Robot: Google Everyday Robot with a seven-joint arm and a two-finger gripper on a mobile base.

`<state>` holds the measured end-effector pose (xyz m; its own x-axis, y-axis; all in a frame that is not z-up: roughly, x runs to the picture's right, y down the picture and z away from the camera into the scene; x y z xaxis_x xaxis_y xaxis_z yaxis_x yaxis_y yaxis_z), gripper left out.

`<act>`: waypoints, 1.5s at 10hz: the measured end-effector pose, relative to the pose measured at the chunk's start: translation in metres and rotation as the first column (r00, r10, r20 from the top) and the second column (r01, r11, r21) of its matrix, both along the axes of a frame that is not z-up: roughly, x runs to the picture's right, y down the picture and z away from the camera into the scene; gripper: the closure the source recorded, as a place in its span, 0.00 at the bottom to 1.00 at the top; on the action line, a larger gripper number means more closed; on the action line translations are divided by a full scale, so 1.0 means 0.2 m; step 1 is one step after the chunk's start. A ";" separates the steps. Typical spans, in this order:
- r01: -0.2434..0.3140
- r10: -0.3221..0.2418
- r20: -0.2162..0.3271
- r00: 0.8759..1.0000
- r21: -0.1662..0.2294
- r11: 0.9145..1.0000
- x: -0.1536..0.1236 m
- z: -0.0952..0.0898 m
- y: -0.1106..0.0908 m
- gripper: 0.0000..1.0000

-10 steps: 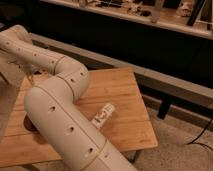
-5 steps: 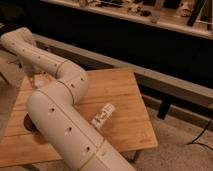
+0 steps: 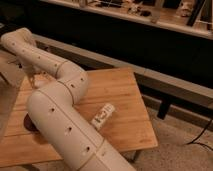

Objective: Place the ceramic cup over the eraser

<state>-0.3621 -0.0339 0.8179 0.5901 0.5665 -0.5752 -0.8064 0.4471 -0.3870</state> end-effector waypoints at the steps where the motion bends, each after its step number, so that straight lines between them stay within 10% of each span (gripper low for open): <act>1: 0.000 0.000 0.000 1.000 0.000 1.000 0.00 0.00 0.00 0.35; 12: 0.032 -0.030 0.062 0.998 -0.028 0.999 0.04 0.04 0.03 0.35; 15: 0.033 -0.031 0.059 0.998 -0.034 0.999 0.05 0.06 0.04 0.53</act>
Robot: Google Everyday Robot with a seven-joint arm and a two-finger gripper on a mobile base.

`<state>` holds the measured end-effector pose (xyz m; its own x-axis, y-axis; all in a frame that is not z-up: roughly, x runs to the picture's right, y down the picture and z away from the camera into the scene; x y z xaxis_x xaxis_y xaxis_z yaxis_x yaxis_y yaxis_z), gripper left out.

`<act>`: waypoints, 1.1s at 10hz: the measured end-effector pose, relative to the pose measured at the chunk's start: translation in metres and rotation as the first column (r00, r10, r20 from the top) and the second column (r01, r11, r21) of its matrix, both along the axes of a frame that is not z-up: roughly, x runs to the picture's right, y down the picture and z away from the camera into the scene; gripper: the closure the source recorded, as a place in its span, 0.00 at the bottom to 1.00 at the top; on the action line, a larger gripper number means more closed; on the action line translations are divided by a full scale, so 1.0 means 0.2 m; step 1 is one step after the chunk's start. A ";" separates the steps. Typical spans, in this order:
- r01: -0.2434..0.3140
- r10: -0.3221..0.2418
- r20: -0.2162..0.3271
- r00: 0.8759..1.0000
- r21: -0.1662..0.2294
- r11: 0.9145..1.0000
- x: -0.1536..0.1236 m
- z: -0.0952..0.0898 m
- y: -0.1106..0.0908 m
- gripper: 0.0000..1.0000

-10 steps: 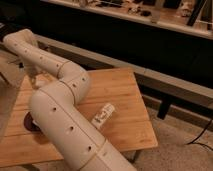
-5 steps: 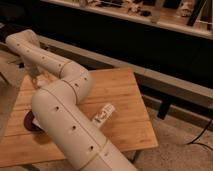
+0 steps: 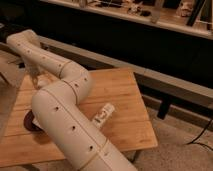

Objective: Place the ceramic cup over the eraser

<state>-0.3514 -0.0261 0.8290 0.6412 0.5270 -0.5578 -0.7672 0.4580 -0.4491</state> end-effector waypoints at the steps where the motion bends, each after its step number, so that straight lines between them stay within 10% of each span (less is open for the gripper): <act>1: 0.001 -0.001 0.000 1.000 -0.001 1.000 0.00 0.01 0.00 0.66; 5: -0.008 0.008 0.011 1.000 -0.009 1.000 -0.01 0.03 0.01 1.00; 11: -0.007 0.007 0.014 1.000 0.001 1.000 -0.02 -0.02 -0.03 1.00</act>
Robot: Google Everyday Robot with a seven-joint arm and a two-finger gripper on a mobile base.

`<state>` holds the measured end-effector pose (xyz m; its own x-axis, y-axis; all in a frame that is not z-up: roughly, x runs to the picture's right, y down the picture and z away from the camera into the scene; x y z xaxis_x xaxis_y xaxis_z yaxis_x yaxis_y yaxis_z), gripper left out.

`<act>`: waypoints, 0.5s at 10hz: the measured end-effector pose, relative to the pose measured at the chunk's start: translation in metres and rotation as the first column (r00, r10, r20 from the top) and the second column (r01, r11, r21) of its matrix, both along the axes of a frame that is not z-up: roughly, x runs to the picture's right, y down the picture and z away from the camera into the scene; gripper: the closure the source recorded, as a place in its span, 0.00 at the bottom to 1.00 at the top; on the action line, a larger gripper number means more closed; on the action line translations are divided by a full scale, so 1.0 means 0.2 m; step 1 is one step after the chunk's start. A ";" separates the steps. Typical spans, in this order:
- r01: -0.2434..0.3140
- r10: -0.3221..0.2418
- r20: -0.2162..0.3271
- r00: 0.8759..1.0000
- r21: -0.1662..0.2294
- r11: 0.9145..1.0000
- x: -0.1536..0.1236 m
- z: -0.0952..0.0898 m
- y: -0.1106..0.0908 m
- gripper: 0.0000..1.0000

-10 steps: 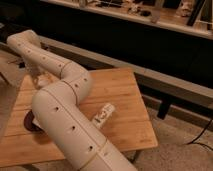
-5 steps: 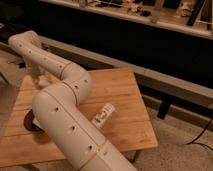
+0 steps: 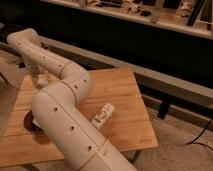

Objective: Place the ceramic cup over the eraser

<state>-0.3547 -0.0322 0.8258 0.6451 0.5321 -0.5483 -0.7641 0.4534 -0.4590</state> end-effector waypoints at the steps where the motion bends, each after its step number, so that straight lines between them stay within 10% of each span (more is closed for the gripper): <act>1: -0.001 0.001 0.000 1.000 0.001 1.000 0.00 0.00 0.00 1.00; 5: -0.001 0.001 0.000 1.000 0.001 1.000 0.00 0.00 0.00 1.00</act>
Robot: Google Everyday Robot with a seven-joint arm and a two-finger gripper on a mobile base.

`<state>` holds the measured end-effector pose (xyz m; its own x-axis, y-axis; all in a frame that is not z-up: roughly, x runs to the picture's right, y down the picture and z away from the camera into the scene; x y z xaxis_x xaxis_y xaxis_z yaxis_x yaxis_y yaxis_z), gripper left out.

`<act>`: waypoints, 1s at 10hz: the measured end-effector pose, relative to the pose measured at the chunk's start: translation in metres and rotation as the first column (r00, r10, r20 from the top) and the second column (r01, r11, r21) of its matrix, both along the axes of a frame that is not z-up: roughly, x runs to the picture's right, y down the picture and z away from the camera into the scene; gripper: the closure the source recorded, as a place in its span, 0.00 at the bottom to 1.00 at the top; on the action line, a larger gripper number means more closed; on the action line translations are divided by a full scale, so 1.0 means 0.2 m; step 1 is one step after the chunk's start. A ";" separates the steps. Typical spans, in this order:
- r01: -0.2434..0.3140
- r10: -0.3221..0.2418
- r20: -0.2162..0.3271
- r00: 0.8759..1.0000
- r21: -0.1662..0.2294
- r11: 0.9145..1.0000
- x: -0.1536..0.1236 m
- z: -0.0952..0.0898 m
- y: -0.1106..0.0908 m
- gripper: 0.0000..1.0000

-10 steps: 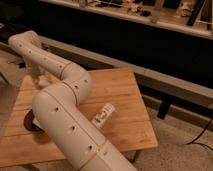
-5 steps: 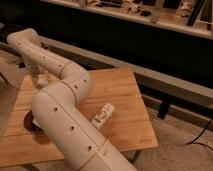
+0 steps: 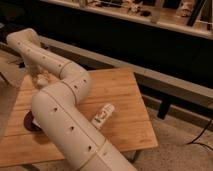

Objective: Place the ceramic cup over the eraser

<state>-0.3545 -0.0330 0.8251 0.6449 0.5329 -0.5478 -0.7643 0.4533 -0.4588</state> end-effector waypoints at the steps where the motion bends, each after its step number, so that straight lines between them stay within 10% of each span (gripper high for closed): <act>1: 0.000 0.000 0.000 1.000 0.000 1.000 0.00 0.00 0.00 1.00; 7: 0.000 0.000 0.000 1.000 0.000 1.000 0.00 0.00 0.00 1.00; 10: 0.031 -0.037 0.063 0.997 0.087 0.996 -0.06 -0.22 -0.17 1.00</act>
